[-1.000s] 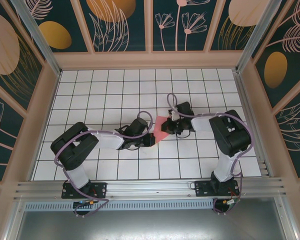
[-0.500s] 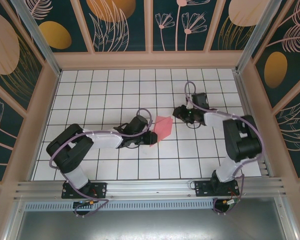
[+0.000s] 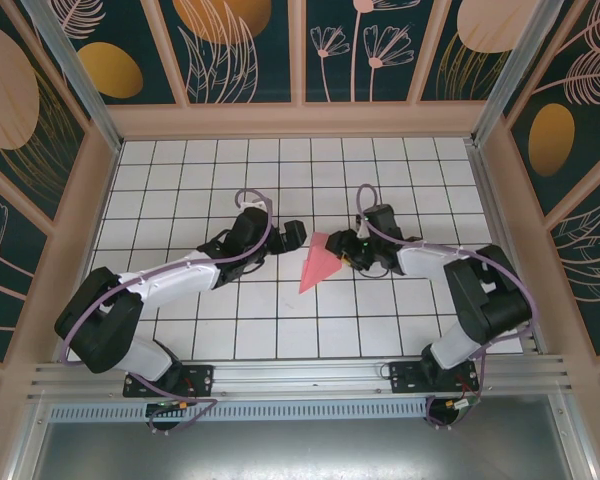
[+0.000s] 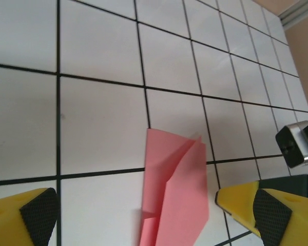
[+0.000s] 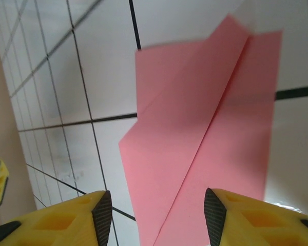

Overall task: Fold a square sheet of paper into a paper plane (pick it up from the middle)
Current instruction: Fourth fold the wing at the center of the table, then pick up the paper from the center of the table.

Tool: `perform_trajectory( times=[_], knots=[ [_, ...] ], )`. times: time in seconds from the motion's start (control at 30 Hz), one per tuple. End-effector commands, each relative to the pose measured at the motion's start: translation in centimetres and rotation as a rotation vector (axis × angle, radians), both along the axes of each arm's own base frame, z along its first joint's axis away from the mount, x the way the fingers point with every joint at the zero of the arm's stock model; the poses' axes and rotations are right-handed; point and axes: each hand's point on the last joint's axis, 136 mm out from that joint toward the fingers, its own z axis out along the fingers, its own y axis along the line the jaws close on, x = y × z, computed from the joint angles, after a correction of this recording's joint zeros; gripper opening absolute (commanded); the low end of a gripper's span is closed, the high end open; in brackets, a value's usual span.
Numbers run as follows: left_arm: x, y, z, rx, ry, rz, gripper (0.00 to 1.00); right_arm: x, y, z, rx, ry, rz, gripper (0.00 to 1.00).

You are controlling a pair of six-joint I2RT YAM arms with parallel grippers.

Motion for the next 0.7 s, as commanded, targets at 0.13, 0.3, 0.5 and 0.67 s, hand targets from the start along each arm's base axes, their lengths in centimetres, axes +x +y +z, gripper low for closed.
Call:
perform_trajectory(
  times=[0.13, 0.3, 0.5, 0.67],
  knots=[
    [-0.6, -0.7, -1.3, -0.064, 0.051, -0.029, 0.99, 0.7, 1.8, -1.3, -0.009, 0.054, -0.027, 0.51],
    [-0.9, -1.4, -1.8, -0.095, 0.075, -0.055, 0.97, 0.8, 2.5, -1.2, 0.006, 0.051, -0.009, 0.48],
    [-1.5, -3.4, -2.1, -0.174, 0.116, -0.135, 0.79, 1.0, 2.6, -2.3, -0.025, 0.084, -0.003, 0.45],
    [-2.6, -6.0, -1.8, -0.304, 0.153, -0.255, 0.53, 1.5, 2.7, -2.5, -0.038, 0.084, -0.006, 0.44]
  ],
)
